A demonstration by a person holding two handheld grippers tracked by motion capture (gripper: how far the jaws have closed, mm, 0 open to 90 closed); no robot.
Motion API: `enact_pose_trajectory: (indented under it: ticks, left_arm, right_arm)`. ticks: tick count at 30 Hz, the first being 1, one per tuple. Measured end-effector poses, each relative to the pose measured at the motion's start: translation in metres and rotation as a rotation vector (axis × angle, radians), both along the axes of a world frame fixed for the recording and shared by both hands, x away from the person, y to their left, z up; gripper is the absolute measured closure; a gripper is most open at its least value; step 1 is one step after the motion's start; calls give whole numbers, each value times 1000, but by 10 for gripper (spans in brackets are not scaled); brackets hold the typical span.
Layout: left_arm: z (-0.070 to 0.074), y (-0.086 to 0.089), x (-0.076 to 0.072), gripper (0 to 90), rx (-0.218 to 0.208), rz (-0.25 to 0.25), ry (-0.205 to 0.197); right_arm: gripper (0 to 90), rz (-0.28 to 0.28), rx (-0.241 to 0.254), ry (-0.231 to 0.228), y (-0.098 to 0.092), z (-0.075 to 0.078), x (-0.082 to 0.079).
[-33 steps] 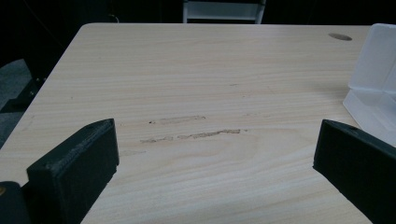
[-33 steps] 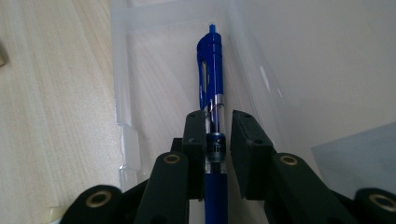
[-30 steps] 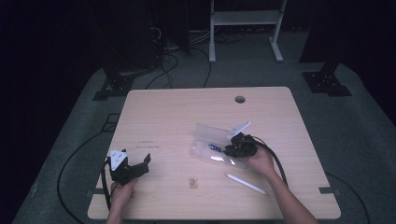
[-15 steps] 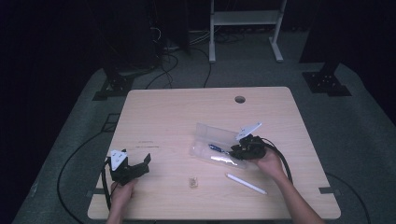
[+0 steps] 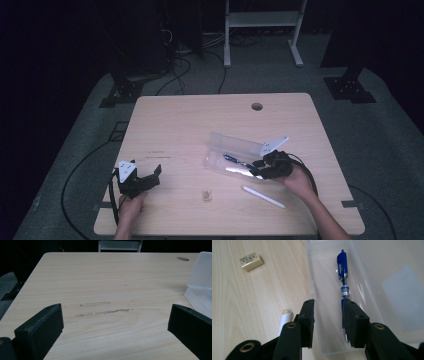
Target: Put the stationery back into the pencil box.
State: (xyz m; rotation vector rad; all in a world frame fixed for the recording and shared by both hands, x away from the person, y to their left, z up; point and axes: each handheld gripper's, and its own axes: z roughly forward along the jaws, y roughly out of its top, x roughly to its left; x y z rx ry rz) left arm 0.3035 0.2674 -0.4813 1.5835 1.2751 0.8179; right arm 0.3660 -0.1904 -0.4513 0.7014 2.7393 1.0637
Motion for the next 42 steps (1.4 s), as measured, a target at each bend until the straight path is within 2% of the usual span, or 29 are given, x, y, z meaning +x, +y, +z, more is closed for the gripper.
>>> enact_pose_trajectory:
  ticks: [21,42]
  left_arm:
    - [0,-1,0,0,1,0,0]
    - [0,-1,0,0,3,1,-2]
  right_arm:
    - [602,27,14,-1,-10,-2,-33]
    - [625,34,37,26,-24,-17,-56]
